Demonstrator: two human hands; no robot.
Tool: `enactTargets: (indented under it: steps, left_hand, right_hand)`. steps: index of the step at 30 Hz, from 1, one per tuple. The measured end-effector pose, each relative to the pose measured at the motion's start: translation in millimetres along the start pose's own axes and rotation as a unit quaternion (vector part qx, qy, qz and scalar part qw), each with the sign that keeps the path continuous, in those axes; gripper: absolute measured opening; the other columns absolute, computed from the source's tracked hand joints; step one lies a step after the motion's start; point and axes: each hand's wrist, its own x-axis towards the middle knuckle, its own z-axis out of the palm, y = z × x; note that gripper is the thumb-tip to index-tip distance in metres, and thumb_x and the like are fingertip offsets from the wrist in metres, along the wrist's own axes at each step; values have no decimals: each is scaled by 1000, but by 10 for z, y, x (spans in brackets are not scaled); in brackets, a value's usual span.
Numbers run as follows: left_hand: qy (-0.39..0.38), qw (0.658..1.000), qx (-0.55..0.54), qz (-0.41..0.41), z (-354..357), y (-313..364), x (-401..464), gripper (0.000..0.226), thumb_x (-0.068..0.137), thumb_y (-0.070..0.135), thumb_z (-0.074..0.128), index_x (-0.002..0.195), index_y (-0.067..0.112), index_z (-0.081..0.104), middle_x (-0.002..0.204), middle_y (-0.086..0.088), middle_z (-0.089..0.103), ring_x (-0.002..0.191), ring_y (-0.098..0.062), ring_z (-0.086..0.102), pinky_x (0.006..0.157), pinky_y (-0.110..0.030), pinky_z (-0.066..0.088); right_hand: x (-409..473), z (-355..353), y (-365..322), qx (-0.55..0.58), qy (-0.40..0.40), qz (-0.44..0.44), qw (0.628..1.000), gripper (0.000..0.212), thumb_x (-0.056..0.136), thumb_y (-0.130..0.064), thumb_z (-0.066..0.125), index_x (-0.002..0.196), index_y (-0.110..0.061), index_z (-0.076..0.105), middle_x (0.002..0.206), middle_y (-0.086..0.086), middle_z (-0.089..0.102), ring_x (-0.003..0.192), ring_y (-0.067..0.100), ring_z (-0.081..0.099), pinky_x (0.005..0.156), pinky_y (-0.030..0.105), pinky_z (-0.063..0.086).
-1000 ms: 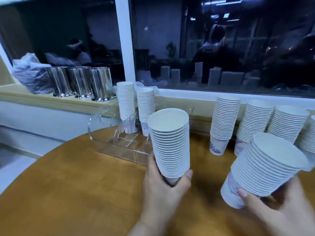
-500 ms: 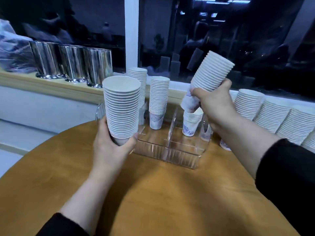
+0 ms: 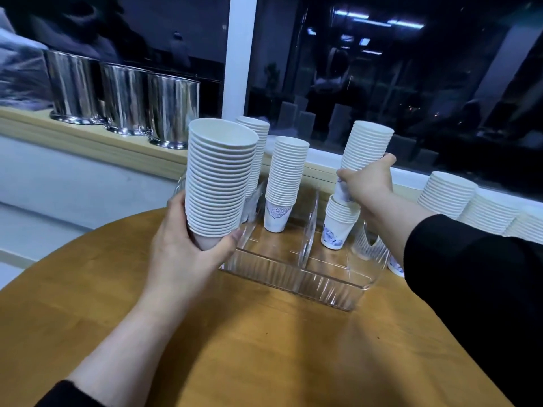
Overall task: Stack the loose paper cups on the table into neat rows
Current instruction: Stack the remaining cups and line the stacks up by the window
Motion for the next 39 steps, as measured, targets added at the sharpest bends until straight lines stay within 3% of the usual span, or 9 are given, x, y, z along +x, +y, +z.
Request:
enactTargets:
  steps: [5,10,14,18,22,26,32,36,39]
  left_hand:
    - [-2,1000,-5,4,3,29,-3,82,69,40,84,140,26,45,125,7,64,111,-13,60,89,-33,48]
    - [-9,1000,-10,7,-16,74,-6,91,63,65,72,141,30,43,126,9,64,112,-11,60,90,-32,49]
    - [-6,1000,-16,2,-31,111,-11,90,63,65,73,141,30,43,126,10,63,111,-10,59,90,-31,49]
    - [-12,1000,-24,-6,-51,169,-17,89,70,51,80,146,31,39,130,13,60,115,-6,56,92,-27,46]
    - [9,1000,-25,-13,-33,163,15,90,69,44,84,145,26,40,132,9,62,116,-10,58,92,-30,46]
    - [37,998,-37,-36,-65,98,63,81,67,41,84,137,25,46,121,6,68,108,-17,65,83,-35,51]
    - [15,1000,-9,-5,-83,60,110,80,75,29,79,147,32,45,131,7,64,115,-13,61,90,-29,48]
    - [22,1000,-1,-5,-92,-4,149,95,76,33,85,155,24,35,141,0,56,127,-15,55,105,-30,44]
    - [34,999,34,4,-93,-46,158,79,88,38,73,155,22,34,147,-1,49,137,-15,45,109,-25,32]
  right_hand:
    - [-38,7,12,-32,5,-14,999,57,84,-29,68,124,-17,29,121,9,60,94,29,56,79,39,44]
    - [-115,-1,27,-60,-43,37,997,74,82,-32,70,139,-19,24,129,13,58,91,34,54,66,36,39]
    - [-274,-40,-53,-117,-12,-65,991,101,87,-37,72,156,-20,-1,158,8,30,131,35,46,90,41,40]
    - [-688,-130,-229,-57,-6,-251,966,91,89,-44,69,157,-21,12,164,-2,18,147,16,26,114,31,28]
    - [-1314,63,-386,10,-257,-294,921,89,71,-67,70,145,-32,36,135,-10,57,111,5,61,90,25,53]
    - [-1679,349,-347,13,-402,-231,886,97,62,-68,78,143,-37,34,128,-16,63,113,9,64,98,44,52]
    - [-1740,543,-376,106,-410,-201,883,61,75,-24,84,124,-25,47,115,0,70,103,18,70,86,49,59]
    - [-1643,708,-559,93,-313,-180,928,79,54,-43,85,122,-23,49,111,-3,70,99,19,70,78,50,60]
    - [-1437,873,-642,70,-249,-169,951,85,47,-49,82,120,-22,47,110,-4,68,98,21,69,78,52,59]
